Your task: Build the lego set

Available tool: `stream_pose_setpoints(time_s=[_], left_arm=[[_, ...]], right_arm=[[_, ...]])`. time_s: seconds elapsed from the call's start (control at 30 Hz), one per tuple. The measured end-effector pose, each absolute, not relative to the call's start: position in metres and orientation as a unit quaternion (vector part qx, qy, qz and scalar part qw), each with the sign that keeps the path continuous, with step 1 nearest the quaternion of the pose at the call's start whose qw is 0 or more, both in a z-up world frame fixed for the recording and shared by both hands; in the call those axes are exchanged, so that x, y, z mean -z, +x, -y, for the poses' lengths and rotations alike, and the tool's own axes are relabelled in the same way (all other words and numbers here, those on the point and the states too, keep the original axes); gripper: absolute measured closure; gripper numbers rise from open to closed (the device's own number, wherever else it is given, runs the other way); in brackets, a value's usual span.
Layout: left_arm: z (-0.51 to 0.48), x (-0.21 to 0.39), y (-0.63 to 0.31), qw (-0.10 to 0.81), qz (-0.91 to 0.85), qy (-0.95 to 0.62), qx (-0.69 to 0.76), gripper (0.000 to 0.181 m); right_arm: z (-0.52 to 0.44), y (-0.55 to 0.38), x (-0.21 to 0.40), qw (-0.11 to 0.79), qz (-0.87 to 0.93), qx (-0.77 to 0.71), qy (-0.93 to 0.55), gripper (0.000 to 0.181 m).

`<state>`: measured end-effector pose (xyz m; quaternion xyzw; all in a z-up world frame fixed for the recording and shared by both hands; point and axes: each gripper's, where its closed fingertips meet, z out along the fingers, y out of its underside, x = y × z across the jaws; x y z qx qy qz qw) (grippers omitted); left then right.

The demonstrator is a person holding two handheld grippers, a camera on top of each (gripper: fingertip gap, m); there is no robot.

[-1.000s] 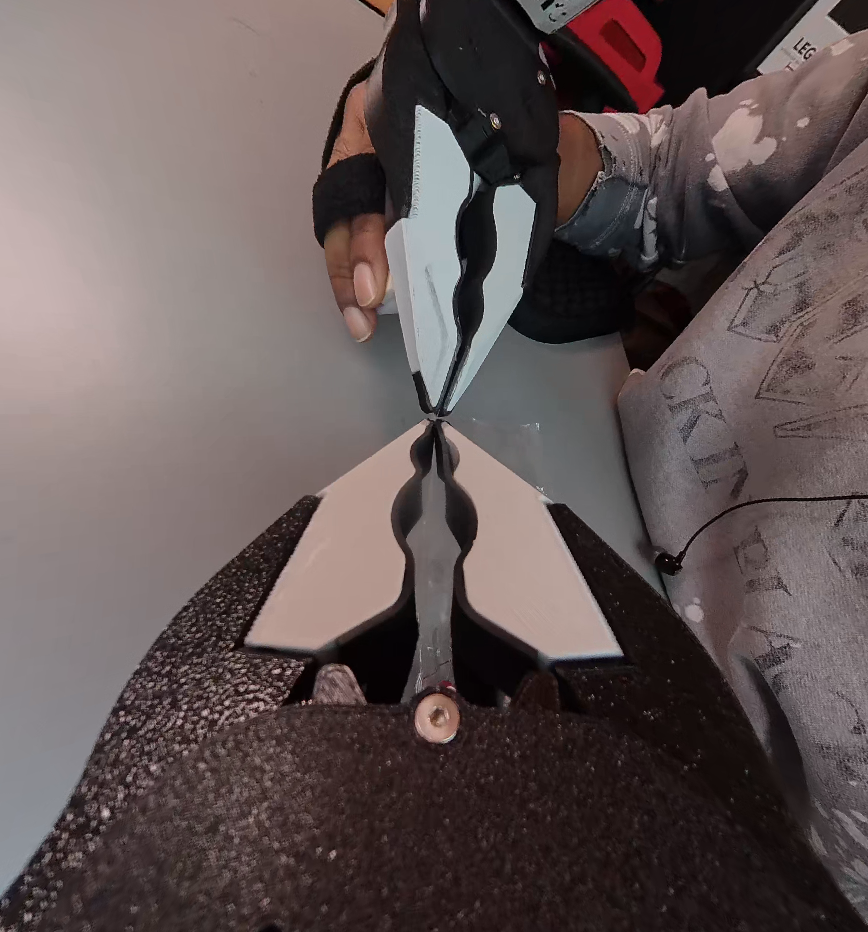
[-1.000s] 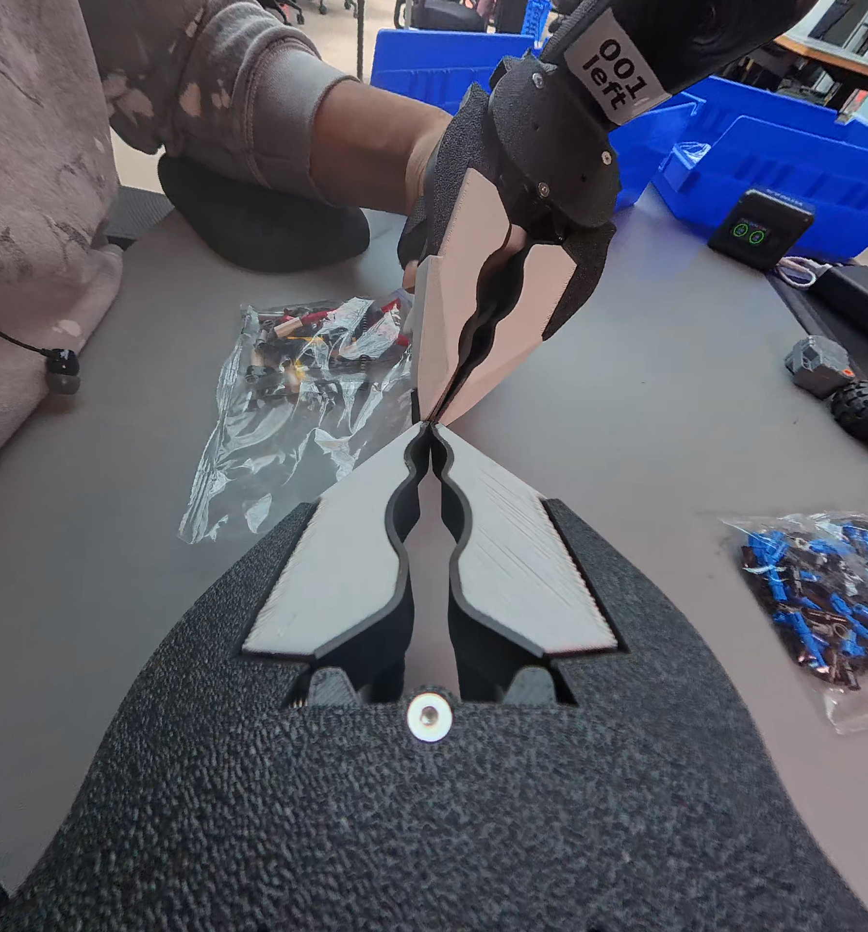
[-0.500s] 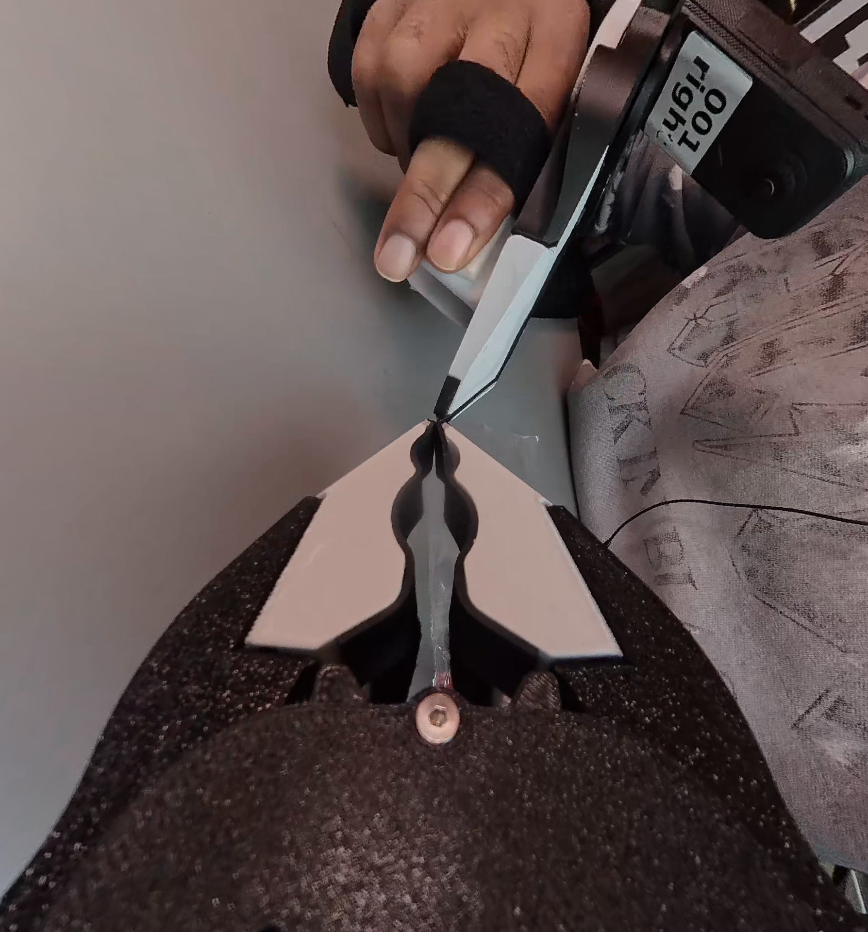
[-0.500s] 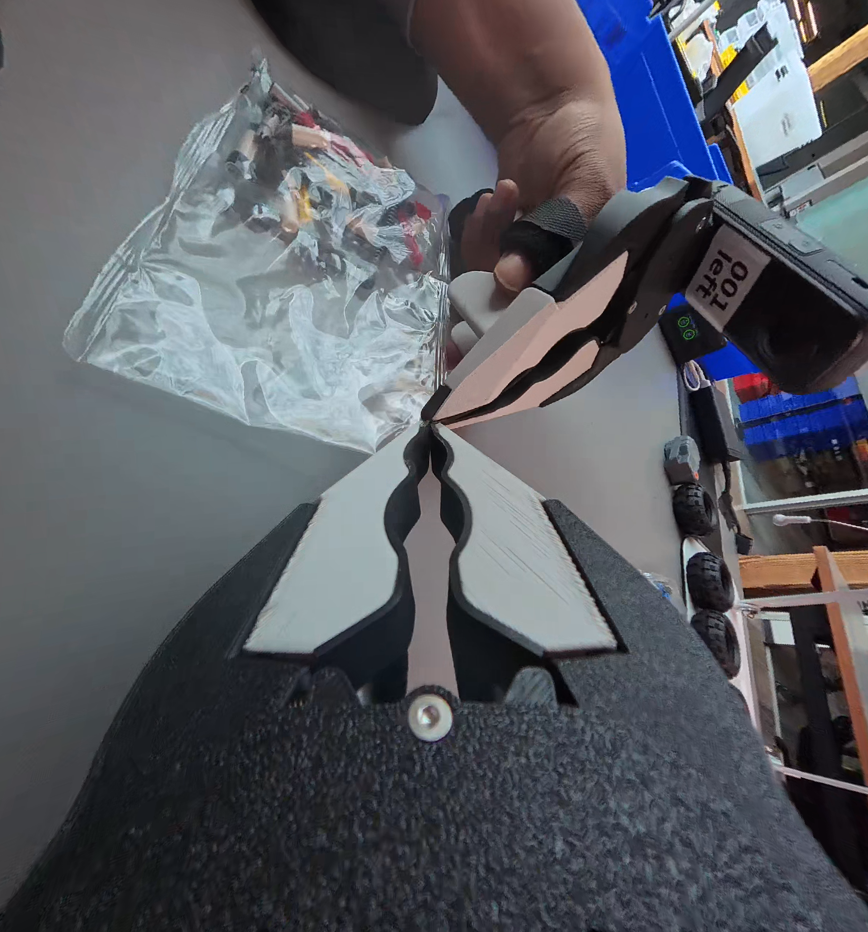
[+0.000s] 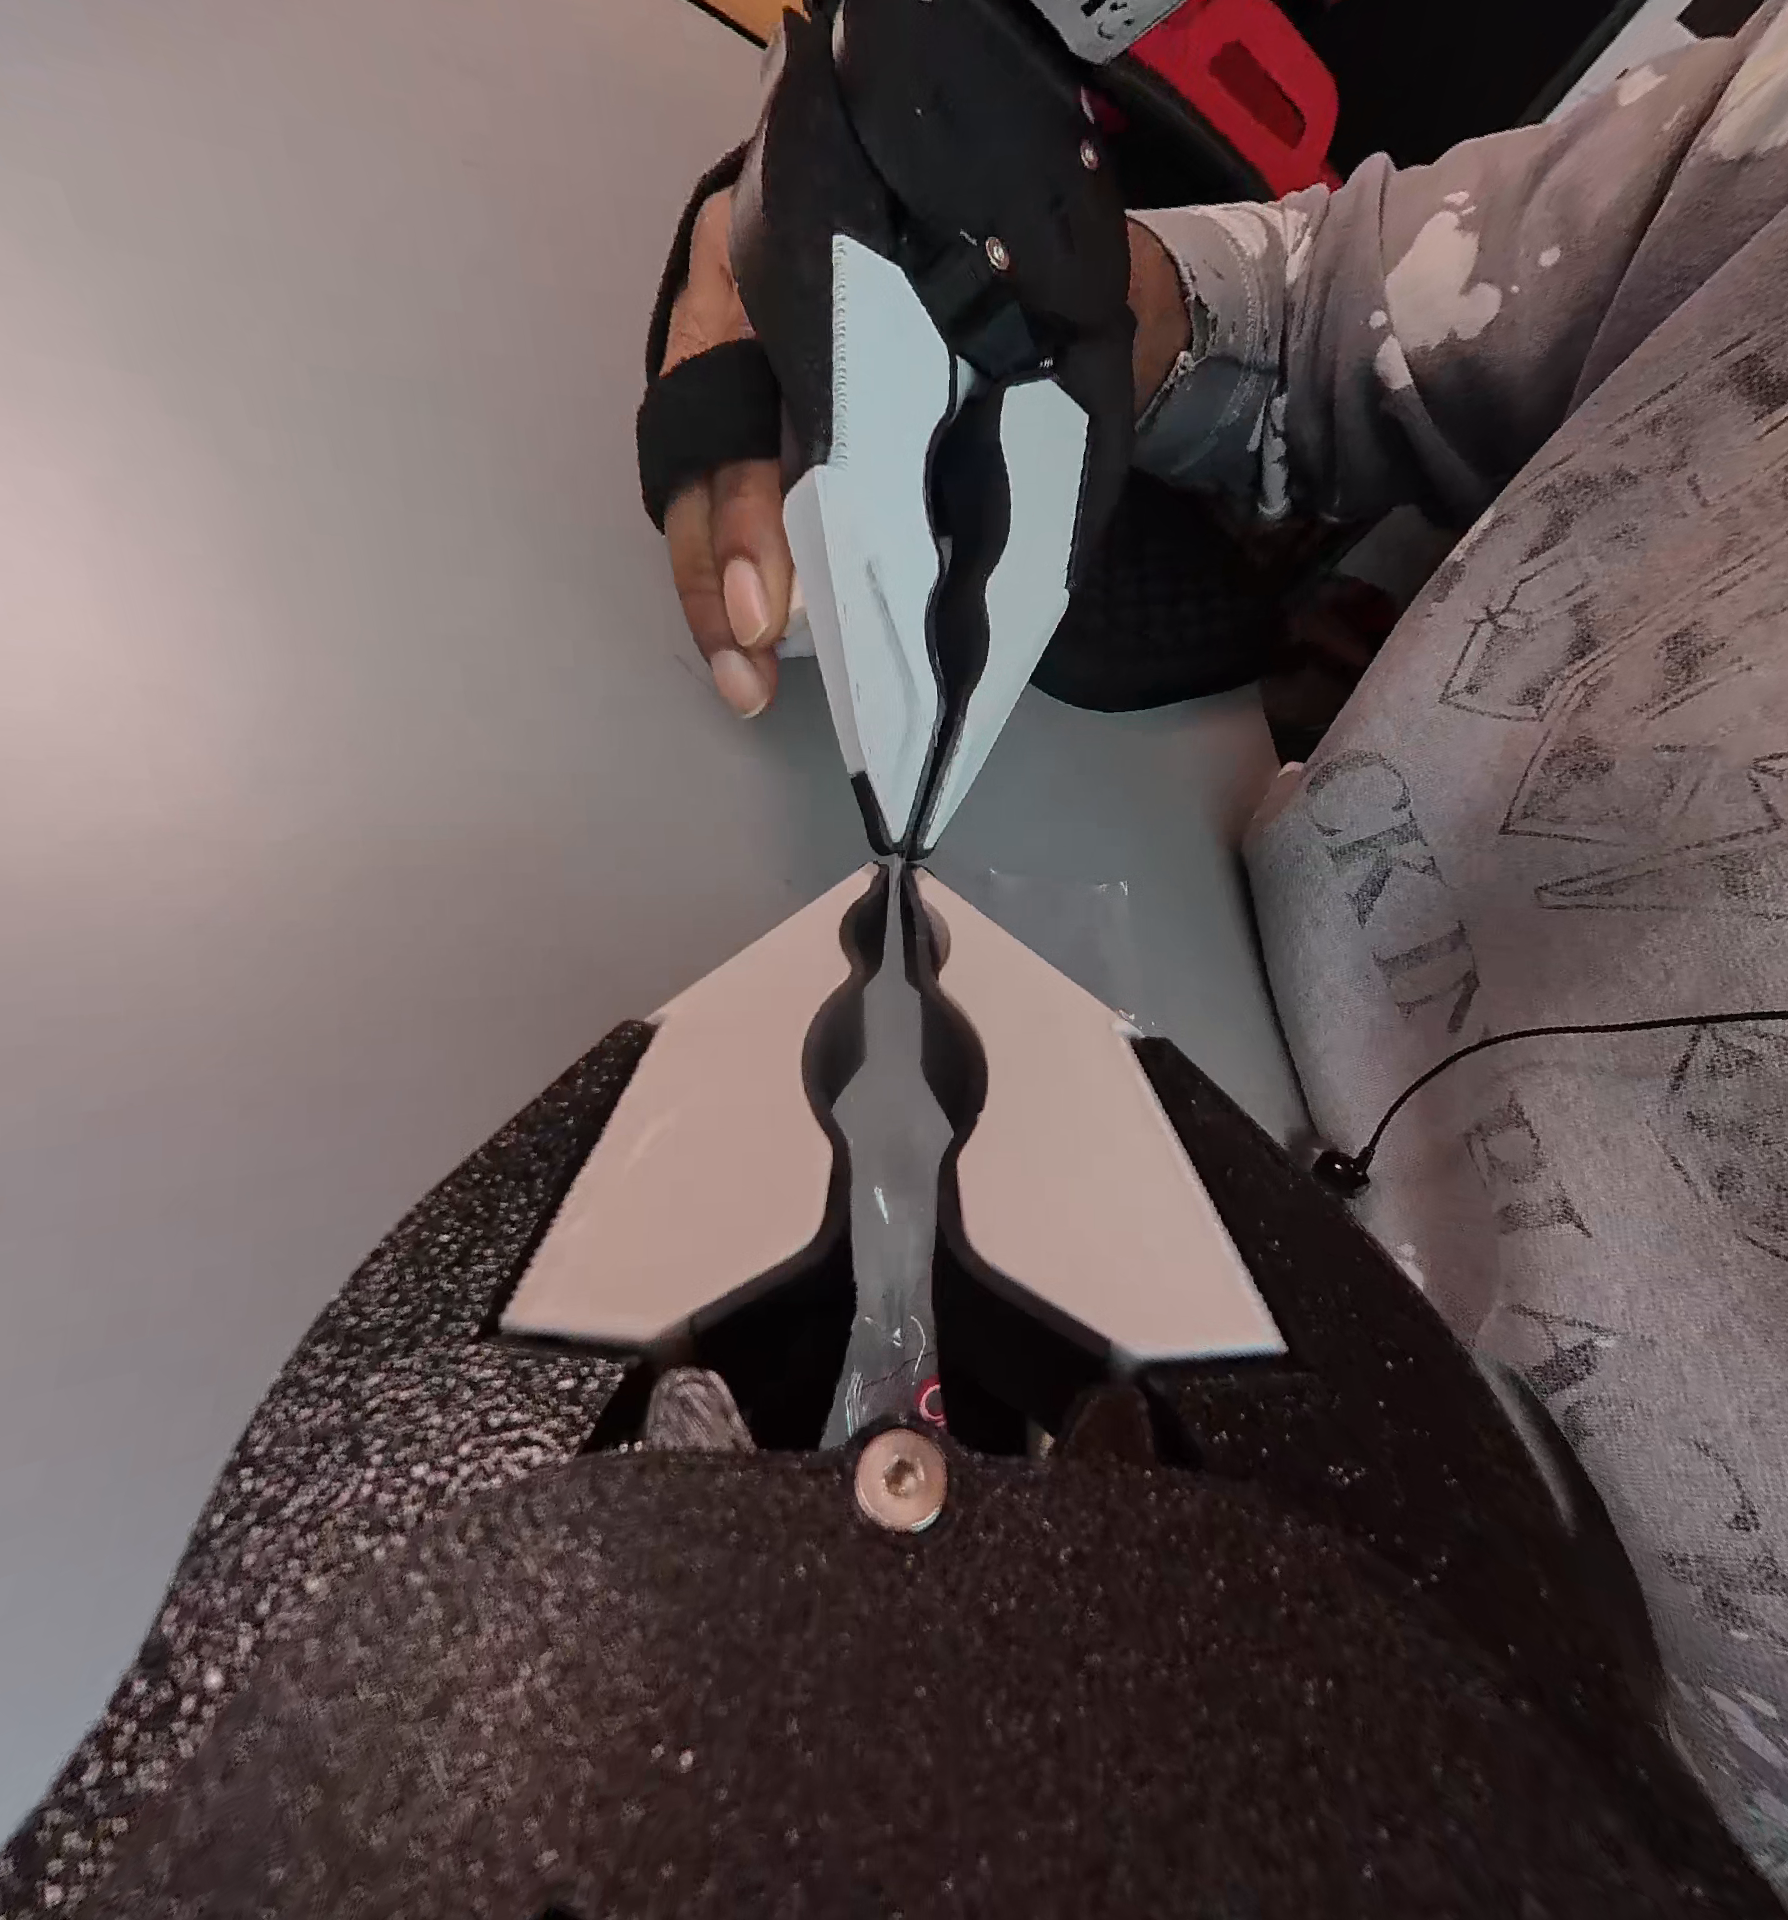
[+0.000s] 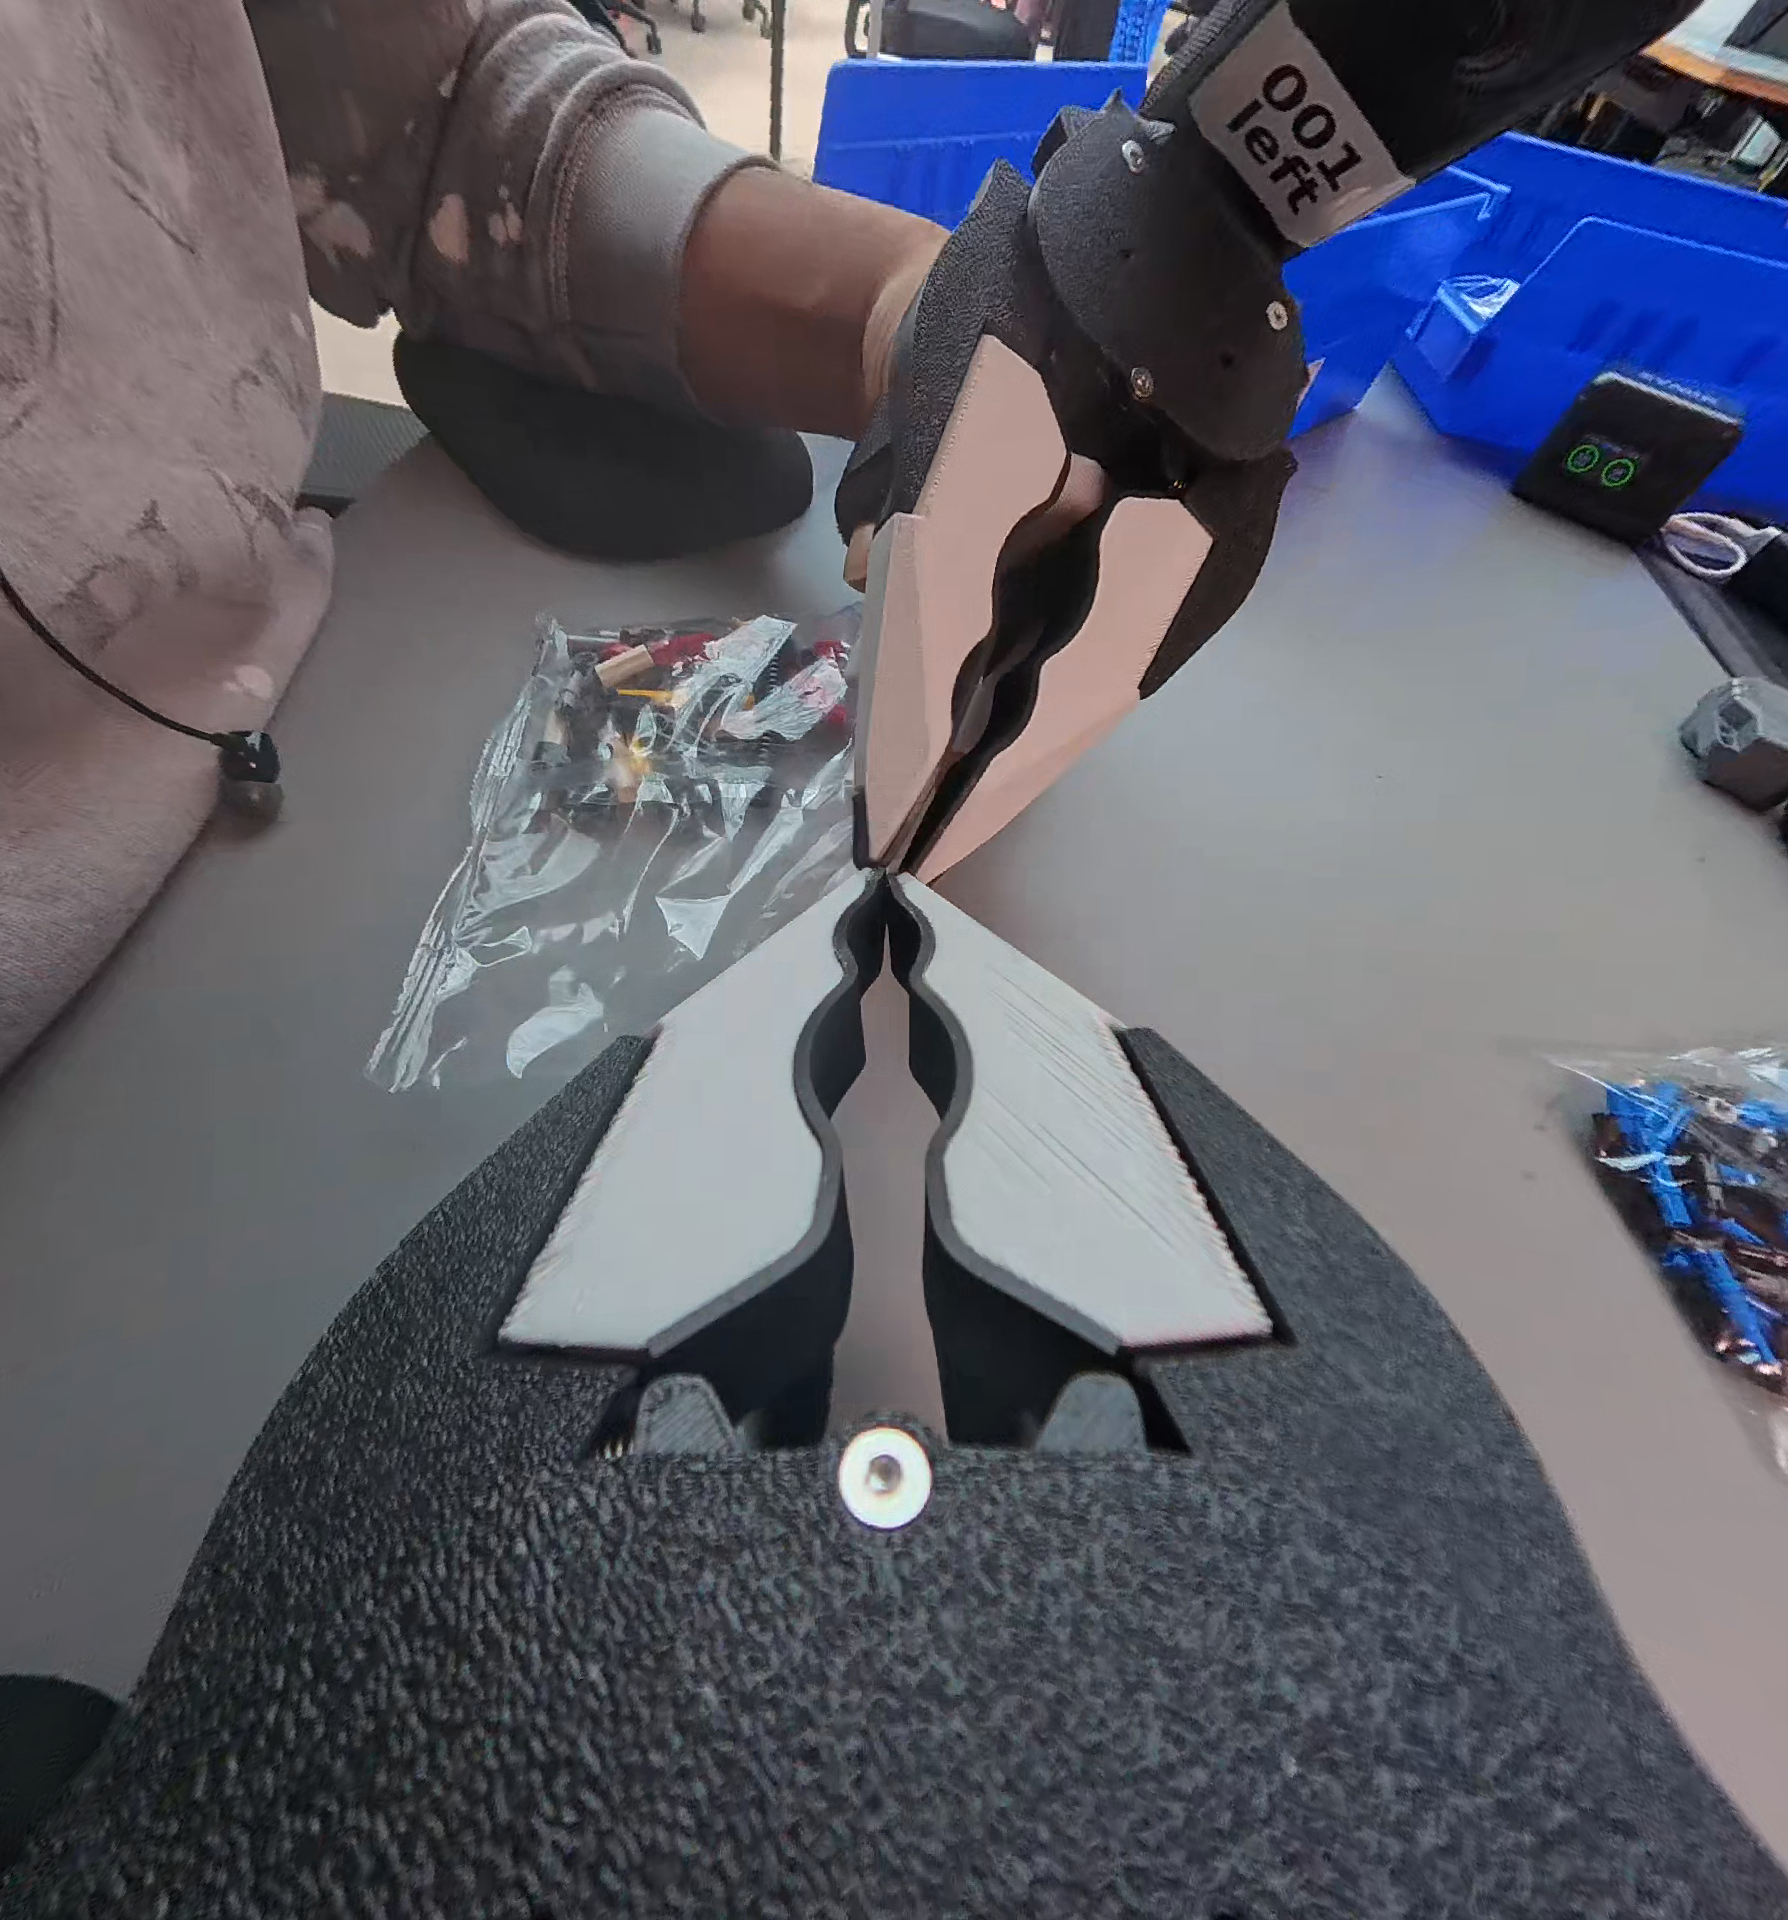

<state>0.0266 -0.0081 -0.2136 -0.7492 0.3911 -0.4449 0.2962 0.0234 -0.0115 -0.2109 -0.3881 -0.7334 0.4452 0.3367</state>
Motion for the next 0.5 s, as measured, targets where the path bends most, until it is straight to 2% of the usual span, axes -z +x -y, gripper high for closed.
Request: stream_pose_setpoints(time_s=[0.33, 0.43, 0.5], left_arm=[[0.004, 0.212, 0.030, 0.312, -0.382, -0.750, 0.440, 0.181], [0.005, 0.218, 0.032, 0.279, -0.364, -0.766, 0.450, 0.181], [0.007, 0.223, 0.032, 0.229, -0.329, -0.775, 0.489, 0.181]], right_arm=[[0.009, 0.027, 0.212, 0.274, 0.713, -0.477, -0.435, 0.181], [0.009, 0.028, 0.218, 0.263, 0.722, -0.465, -0.440, 0.181], [0.012, 0.028, 0.223, 0.299, 0.751, -0.426, -0.406, 0.181]])
